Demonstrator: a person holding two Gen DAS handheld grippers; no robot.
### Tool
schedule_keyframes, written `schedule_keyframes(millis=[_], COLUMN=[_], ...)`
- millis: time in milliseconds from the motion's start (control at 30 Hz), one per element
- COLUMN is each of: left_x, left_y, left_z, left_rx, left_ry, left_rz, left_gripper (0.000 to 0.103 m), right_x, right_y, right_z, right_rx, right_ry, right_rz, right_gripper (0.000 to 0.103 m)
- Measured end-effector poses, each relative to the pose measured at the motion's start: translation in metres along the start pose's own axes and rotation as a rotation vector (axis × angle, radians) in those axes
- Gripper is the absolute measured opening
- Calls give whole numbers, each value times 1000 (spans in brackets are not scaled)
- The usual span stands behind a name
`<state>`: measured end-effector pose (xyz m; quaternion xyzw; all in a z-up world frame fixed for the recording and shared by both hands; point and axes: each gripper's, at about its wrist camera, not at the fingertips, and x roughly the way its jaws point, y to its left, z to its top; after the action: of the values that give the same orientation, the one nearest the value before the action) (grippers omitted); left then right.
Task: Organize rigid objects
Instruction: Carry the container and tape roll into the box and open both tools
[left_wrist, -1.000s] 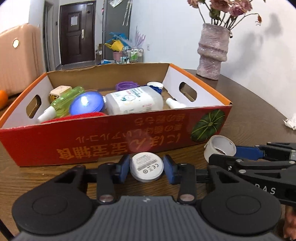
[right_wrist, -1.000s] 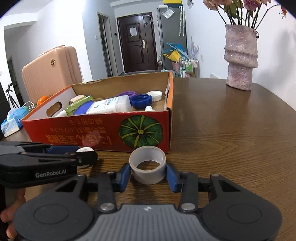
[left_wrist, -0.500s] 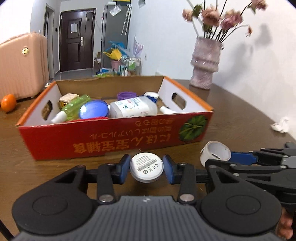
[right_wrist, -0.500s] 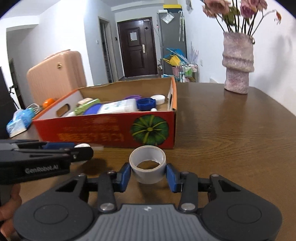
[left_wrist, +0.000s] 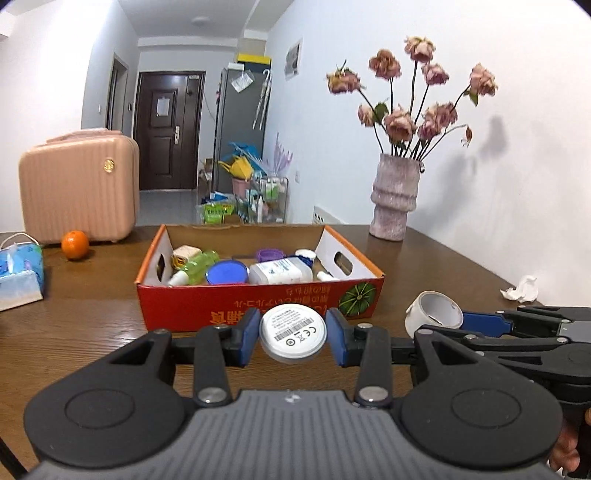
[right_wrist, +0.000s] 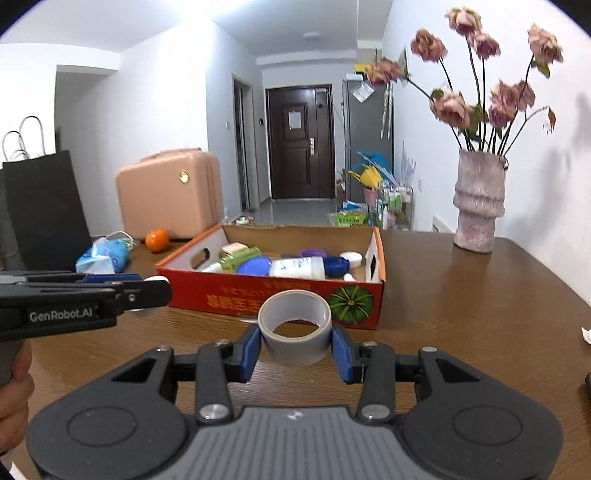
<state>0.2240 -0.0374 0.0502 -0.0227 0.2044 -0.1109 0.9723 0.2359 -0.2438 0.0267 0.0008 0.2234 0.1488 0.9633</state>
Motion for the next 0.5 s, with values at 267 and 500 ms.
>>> schedule_keyframes(millis=[267, 500], left_x=[-14, -3], left_y=[2, 8], left_z=[3, 9], left_rx=[1, -4], left_ry=[-26, -32], left_rz=[-7, -7], left_gripper=[40, 40], right_x=[-17, -7], right_y=[9, 9], right_z=[0, 4], right_rx=[-3, -13], right_ry=[-25, -23], right_rz=[-2, -11], right_gripper=[41, 41])
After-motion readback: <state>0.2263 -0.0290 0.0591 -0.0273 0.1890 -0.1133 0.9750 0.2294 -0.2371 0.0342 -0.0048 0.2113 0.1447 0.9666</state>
